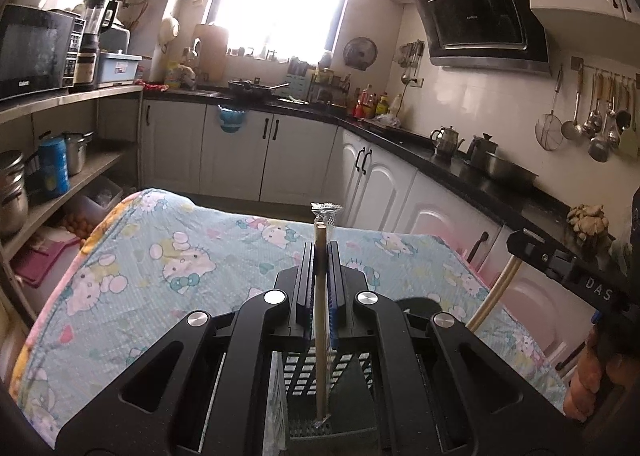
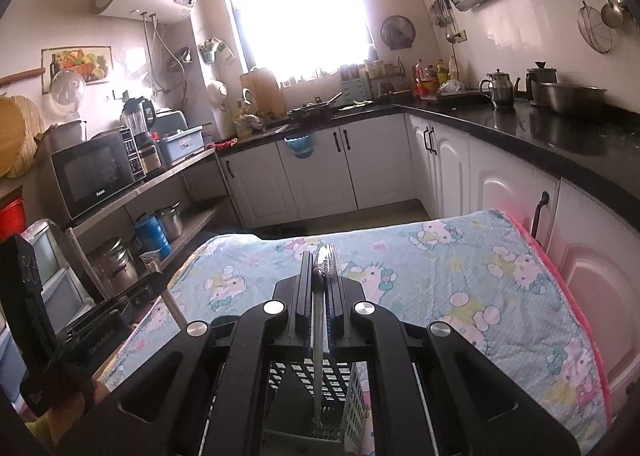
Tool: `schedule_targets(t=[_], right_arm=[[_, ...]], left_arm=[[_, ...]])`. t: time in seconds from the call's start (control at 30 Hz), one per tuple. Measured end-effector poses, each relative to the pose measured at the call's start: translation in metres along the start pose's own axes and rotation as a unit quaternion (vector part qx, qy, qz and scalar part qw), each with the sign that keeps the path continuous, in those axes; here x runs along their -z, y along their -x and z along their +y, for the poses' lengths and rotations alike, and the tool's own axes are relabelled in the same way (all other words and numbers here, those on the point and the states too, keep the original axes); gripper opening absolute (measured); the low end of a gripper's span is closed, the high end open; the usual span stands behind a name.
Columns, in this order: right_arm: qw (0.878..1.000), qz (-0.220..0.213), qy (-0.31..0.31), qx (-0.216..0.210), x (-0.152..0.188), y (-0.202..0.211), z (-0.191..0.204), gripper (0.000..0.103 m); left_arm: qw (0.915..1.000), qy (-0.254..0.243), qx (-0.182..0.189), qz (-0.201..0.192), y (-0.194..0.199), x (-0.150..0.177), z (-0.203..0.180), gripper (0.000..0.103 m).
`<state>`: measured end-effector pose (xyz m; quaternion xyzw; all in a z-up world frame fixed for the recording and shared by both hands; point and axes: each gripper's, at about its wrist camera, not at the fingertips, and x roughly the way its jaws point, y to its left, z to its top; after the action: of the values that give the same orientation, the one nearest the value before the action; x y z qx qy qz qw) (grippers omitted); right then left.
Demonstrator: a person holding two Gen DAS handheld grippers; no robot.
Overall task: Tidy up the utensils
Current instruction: 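Carry both chopsticks upright over the green basket and lower them in, then open the right gripper while the left gripper opens, leaving chopsticks in the basket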
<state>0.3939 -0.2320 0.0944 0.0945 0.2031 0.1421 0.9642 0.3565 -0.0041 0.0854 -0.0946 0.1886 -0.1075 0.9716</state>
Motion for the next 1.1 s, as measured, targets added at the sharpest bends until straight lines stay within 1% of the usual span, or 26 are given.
schedule_targets(t=[0.27,0.4,0.47,0.5,0.57,0.63,0.7,0.73,0.77,0.87,0.9,0.97,1.03,1.1], right_arm=[[1.000,0.013,-0.023,-0.005,0.018,-0.010,-0.008,0.006],[0.999,0.018,-0.028,-0.002,0.023,-0.010,-0.013,0.007],[0.999,0.020,-0.029,-0.001,0.023,-0.008,-0.016,0.007],[0.999,0.021,-0.029,0.000,0.023,-0.007,-0.017,0.007],[0.999,0.025,-0.029,0.001,0.024,-0.005,-0.019,0.007],[0.999,0.028,-0.026,0.003,0.024,-0.003,-0.020,0.007],[0.999,0.031,-0.023,0.004,0.025,0.000,-0.021,0.014],[0.999,0.033,-0.023,0.006,0.025,0.001,-0.022,0.020],[0.999,0.034,-0.023,0.008,0.025,0.003,-0.022,0.022],[0.999,0.042,-0.018,0.008,0.025,0.004,-0.025,0.024],[0.999,0.044,-0.017,0.008,0.026,0.004,-0.026,0.025],[0.999,0.050,-0.018,0.012,0.027,0.005,-0.029,0.031],[0.998,0.057,-0.020,0.012,0.027,0.005,-0.031,0.032],[0.998,0.060,-0.017,0.015,0.028,0.009,-0.032,0.037]], left_arm=[[0.9999,0.006,0.001,0.013,0.000,0.011,0.007,0.002],[0.9995,0.016,0.001,0.026,0.002,0.013,0.011,0.003],[0.9992,0.023,0.004,0.031,0.003,0.015,0.012,0.010],[0.9991,0.025,0.004,0.033,0.004,0.015,0.013,0.012],[0.9989,0.028,0.004,0.037,0.006,0.017,0.014,0.020],[0.9985,0.029,0.003,0.045,0.007,0.019,0.014,0.026],[0.9982,0.031,0.002,0.050,0.008,0.020,0.015,0.030],[0.9981,0.032,0.003,0.052,0.008,0.020,0.015,0.034],[0.9979,0.032,0.003,0.055,0.009,0.021,0.015,0.038],[0.9975,0.031,0.004,0.063,0.011,0.022,0.015,0.045],[0.9974,0.031,0.006,0.065,0.012,0.022,0.014,0.046],[0.9972,0.030,0.007,0.068,0.015,0.023,0.014,0.053],[0.9971,0.030,0.007,0.070,0.019,0.023,0.013,0.059],[0.9970,0.030,0.005,0.071,0.024,0.024,0.014,0.062]])
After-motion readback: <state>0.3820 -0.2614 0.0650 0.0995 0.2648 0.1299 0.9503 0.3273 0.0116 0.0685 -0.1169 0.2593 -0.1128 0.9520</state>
